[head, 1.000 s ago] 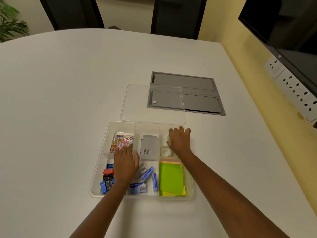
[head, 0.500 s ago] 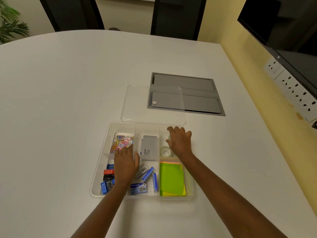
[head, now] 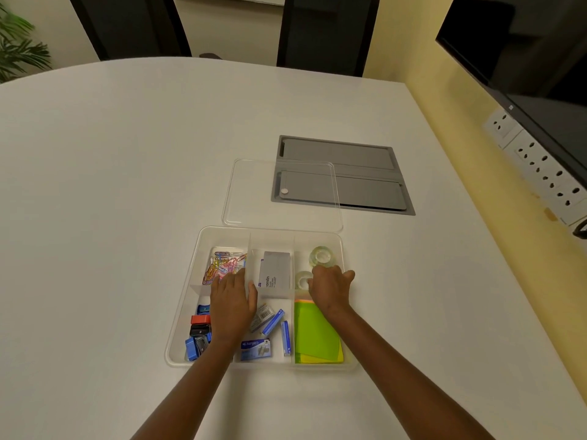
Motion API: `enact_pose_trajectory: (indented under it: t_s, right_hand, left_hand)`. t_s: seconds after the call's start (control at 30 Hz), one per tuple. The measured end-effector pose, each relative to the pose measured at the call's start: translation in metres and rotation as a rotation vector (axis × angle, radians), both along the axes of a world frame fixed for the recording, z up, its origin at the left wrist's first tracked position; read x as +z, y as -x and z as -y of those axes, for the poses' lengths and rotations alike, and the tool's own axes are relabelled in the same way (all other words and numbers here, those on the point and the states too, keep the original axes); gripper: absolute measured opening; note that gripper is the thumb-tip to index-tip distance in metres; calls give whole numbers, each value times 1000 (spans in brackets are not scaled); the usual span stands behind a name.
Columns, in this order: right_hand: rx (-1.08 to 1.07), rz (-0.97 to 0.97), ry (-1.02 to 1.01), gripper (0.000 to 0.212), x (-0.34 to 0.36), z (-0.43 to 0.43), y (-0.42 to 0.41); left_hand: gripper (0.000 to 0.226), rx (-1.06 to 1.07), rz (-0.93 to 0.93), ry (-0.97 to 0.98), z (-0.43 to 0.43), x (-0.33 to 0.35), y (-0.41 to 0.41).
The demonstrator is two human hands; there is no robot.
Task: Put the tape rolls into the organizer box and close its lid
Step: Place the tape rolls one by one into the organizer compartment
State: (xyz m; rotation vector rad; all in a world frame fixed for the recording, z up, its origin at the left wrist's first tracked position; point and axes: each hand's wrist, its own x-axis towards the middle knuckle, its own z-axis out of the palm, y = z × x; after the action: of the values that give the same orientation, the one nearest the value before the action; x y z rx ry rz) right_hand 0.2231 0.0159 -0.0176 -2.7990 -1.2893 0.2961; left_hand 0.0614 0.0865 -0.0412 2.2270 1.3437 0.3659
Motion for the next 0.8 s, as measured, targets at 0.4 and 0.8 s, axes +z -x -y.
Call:
enact_pose_trajectory:
  t_s: [0.4,0.8]
  right_hand:
    - [179,132,-93,29,0,-8,-24]
    - [458,233,83,18,0,-20,-32]
  left_hand:
    - [51,-10,-2,-36,0,0,1]
    - [55,-17,-17,-20,-1,2,1]
